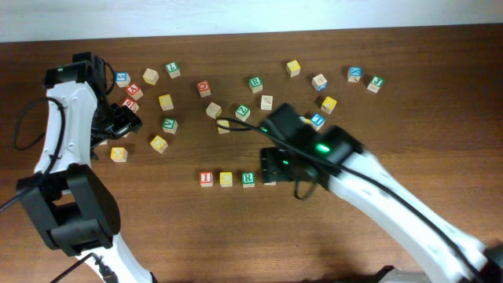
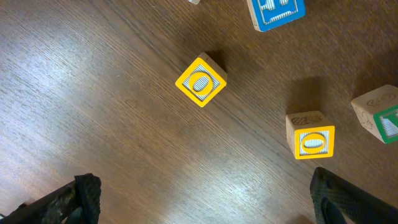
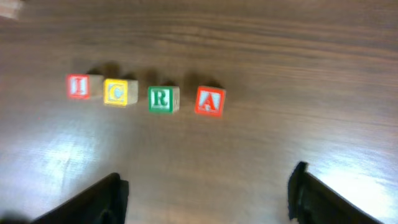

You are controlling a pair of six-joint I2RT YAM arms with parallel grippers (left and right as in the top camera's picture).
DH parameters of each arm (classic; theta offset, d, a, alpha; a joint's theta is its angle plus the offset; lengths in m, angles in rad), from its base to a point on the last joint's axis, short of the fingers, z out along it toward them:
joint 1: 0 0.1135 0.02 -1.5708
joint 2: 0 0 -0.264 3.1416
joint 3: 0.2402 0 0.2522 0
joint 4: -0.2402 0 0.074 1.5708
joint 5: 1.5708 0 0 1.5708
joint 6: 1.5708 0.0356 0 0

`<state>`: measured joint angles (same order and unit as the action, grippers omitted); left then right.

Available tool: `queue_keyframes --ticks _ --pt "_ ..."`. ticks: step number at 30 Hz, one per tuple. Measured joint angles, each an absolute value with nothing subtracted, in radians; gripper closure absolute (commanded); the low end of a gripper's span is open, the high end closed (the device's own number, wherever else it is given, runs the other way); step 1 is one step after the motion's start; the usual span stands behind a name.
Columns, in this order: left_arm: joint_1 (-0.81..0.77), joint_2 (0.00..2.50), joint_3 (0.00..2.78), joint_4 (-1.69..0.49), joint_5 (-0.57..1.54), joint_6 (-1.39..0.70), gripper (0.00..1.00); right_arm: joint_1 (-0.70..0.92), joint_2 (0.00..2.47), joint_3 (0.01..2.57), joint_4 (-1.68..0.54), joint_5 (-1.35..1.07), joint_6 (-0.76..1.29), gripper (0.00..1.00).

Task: Spell out ICRA
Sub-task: 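Open the right gripper and lift it away from the row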

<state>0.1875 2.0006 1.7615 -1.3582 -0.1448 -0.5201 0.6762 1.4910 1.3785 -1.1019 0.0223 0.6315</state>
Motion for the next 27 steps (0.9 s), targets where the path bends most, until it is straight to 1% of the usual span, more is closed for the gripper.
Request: queue_keyframes --ticks 5,10,13,17,19,22,24,27 --pt "0.187 2.001 1.761 -1.358 -0.144 -0.52 0.01 0.676 1.176 1.386 -1.319 0.078 0.63 0.02" --pt "0.187 2.001 1.761 -1.359 -0.145 -0.52 0.01 0.676 1.088 1.388 -1.475 0.089 0.633 0.02" --pt "0.187 2.001 1.761 -1.359 -0.145 -0.52 0.01 0.676 1.086 1.361 -1.488 0.089 0.667 0.02" --pt "0.187 2.001 1.761 -1.358 -0.145 -0.52 0.01 0.676 1.104 1.322 -1.406 0.092 0.684 0.02" --pt "0.187 2.001 1.761 -1.358 -0.145 -0.52 0.01 0.676 1.137 1.322 -1.363 0.124 0.685 0.02" --pt "0.187 2.001 1.761 -1.358 -0.145 -0.52 0.01 0.667 1.249 1.322 -1.292 0.207 0.685 0.02" --pt "0.187 2.001 1.761 -1.359 -0.145 -0.52 0.01 0.629 1.335 1.322 -1.258 0.22 0.685 0.02" --pt "0.187 2.001 1.761 -1.358 -0.144 -0.52 0.01 0.525 1.446 1.32 -1.228 0.21 0.685 0.02"
